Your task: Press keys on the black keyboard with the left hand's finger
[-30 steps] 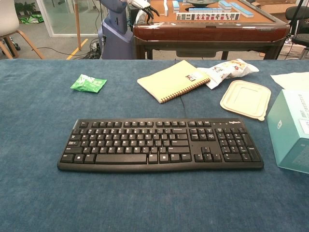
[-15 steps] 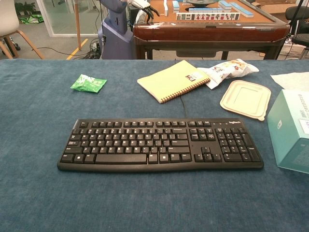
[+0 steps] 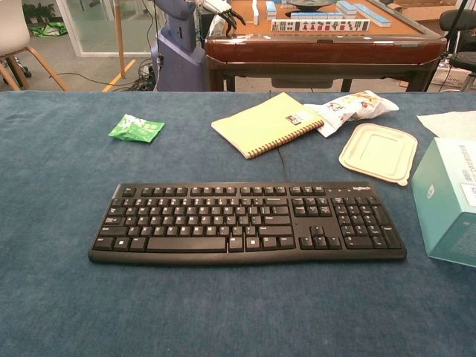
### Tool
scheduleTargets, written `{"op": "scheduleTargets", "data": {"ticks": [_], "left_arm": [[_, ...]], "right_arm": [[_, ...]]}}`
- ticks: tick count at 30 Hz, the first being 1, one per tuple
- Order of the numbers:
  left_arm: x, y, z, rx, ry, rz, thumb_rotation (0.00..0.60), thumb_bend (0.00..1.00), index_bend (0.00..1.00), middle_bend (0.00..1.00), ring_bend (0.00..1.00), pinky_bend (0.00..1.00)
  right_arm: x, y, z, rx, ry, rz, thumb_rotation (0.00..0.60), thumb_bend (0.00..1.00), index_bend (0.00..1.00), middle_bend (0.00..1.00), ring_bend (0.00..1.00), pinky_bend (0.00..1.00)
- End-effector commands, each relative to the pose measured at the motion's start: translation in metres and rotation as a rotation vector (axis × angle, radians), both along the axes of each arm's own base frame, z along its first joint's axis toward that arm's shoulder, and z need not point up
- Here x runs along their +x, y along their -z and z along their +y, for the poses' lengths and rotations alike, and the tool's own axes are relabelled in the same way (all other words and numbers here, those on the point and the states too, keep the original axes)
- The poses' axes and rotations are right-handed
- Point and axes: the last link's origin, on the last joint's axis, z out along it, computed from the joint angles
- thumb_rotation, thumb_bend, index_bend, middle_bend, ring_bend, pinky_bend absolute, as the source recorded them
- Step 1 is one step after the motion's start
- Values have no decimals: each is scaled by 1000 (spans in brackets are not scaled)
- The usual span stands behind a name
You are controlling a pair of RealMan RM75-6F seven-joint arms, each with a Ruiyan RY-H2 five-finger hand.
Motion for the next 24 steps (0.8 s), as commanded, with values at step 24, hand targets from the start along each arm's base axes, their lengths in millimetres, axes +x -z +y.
{"op": "scheduleTargets", "data": {"ticks": [24], "left_arm": [[81, 104, 62, -655, 115, 284, 581, 645, 121, 986, 994, 1000]], "right_arm": [[6, -6, -13, -4, -7, -7, 600, 105, 53, 129, 83, 68]]}}
